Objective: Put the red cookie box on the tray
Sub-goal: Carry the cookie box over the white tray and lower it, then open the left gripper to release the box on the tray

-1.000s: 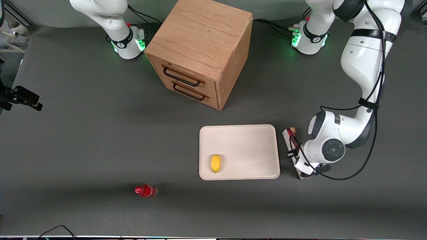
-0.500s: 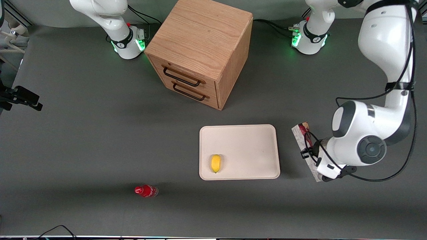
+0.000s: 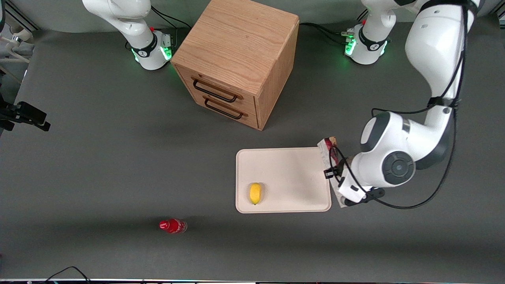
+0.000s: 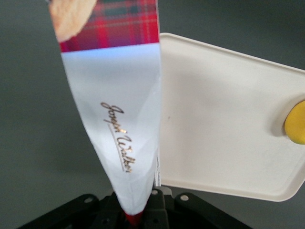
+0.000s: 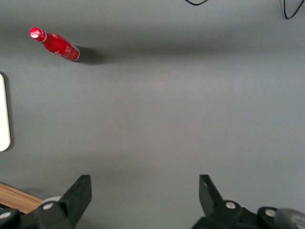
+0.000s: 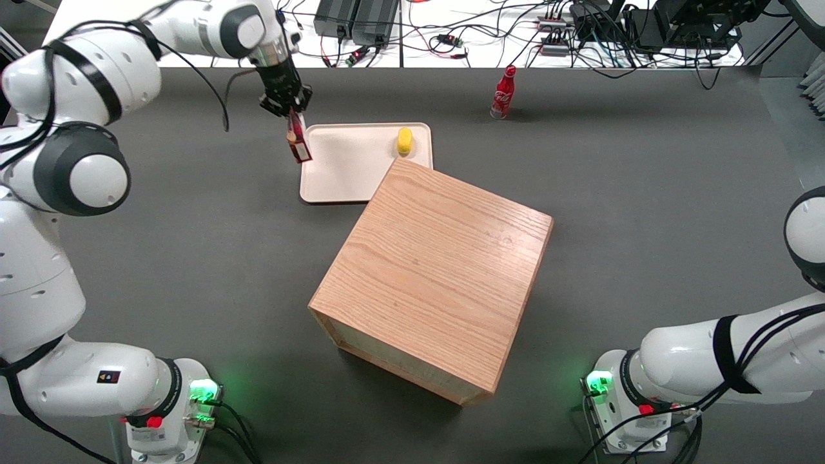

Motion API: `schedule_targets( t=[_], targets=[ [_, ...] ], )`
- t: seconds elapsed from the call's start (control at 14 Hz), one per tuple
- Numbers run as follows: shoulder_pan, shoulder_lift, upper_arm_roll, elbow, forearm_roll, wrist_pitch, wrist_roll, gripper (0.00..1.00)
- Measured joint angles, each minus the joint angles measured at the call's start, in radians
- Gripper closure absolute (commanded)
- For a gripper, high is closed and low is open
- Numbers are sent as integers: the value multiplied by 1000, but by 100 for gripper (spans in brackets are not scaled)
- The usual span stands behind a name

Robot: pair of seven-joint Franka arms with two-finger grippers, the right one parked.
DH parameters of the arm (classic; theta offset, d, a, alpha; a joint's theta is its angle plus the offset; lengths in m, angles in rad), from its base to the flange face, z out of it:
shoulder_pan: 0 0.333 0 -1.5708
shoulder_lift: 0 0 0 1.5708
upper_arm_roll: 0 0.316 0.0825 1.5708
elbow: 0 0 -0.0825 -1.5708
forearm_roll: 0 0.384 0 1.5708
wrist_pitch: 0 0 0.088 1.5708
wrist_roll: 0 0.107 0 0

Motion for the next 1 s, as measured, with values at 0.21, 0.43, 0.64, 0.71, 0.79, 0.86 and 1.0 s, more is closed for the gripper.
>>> schedule_targets(
  t=[0.21, 0.43, 0.64, 0.71, 0.79, 0.86, 1.0],
  targets=[
    [0, 82, 0, -62, 14, 150, 0, 100],
    [-1, 132, -3, -91, 12, 193, -4, 1],
    [-2, 139, -8, -97, 12, 197, -9, 0],
    [-1, 139, -8, -96, 12, 197, -9, 0],
    [0, 138, -8, -94, 12, 197, -9, 0],
    [3, 136, -7, -88, 12, 189, -9, 0],
    [11, 122, -7, -53, 12, 123, -9, 0]
  ],
)
